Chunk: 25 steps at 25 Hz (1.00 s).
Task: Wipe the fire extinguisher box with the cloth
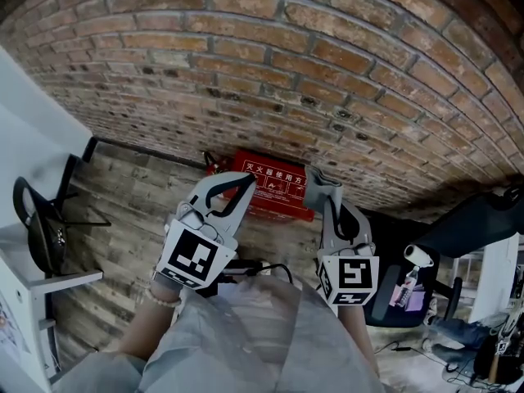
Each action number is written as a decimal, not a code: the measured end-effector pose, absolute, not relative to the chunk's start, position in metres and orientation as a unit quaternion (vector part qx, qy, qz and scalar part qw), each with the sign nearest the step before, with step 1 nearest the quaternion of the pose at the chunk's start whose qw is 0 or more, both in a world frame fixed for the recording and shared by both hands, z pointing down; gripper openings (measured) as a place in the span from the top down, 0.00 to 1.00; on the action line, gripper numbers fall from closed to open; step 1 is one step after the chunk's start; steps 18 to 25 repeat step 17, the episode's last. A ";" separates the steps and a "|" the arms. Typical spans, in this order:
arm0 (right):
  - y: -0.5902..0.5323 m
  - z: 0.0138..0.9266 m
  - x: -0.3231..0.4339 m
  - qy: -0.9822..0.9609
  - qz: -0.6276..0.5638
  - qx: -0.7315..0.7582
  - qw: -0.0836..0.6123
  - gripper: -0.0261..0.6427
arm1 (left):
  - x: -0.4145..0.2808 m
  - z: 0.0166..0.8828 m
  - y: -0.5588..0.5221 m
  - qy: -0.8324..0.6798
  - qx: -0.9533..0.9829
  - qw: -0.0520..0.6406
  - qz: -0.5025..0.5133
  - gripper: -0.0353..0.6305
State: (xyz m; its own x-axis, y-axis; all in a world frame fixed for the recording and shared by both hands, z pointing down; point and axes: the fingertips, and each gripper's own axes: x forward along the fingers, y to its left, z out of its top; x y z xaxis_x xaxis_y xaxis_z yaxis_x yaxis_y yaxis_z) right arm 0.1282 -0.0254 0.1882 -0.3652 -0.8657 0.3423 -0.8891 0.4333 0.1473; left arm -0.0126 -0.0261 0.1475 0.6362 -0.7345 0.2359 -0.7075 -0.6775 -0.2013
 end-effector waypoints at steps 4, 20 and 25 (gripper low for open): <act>-0.026 0.187 0.125 -0.828 0.030 0.528 0.186 0.94 | -0.016 0.150 -0.026 0.401 -0.901 0.044 -0.159 0.95; -0.028 0.189 0.122 -0.830 0.029 0.524 0.190 0.94 | -0.018 0.151 -0.029 0.405 -0.901 0.040 -0.153 0.95; -0.028 0.189 0.122 -0.830 0.029 0.524 0.190 0.94 | -0.018 0.151 -0.029 0.405 -0.901 0.040 -0.153 0.95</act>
